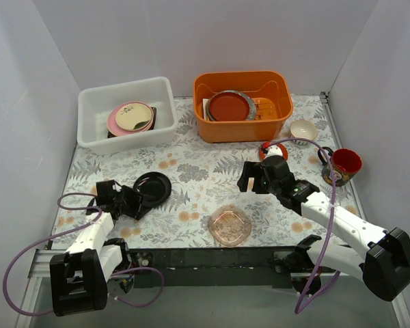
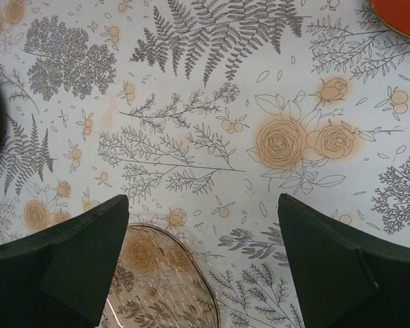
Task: Place the plates into the plastic bin on the countertop
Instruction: Pick up the plate at the center of the board.
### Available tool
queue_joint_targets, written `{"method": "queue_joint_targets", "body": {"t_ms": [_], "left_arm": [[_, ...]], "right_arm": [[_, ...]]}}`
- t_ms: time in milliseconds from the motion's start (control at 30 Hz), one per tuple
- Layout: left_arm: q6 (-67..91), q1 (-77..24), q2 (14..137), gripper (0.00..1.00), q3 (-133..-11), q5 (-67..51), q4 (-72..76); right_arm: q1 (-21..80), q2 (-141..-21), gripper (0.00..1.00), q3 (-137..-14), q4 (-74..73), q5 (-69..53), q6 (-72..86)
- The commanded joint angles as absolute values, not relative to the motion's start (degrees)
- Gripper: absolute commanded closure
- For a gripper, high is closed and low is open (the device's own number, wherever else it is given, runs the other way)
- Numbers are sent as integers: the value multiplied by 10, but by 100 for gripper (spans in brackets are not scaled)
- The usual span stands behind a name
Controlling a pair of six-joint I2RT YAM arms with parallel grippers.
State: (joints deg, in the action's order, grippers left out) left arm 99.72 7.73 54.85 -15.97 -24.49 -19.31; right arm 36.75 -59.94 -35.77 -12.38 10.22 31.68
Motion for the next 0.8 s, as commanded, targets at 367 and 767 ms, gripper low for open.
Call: {"method": "queue_joint_targets", "body": {"t_ms": [367,767], "left_arm": [[1004,71,555,86,-107,-219,-148],[1000,71,543,100,-100,-218,-138]], "right_arm": [[364,-597,2,-336,-115,145,298],[363,-591,3,-311,-95,153,290]]}}
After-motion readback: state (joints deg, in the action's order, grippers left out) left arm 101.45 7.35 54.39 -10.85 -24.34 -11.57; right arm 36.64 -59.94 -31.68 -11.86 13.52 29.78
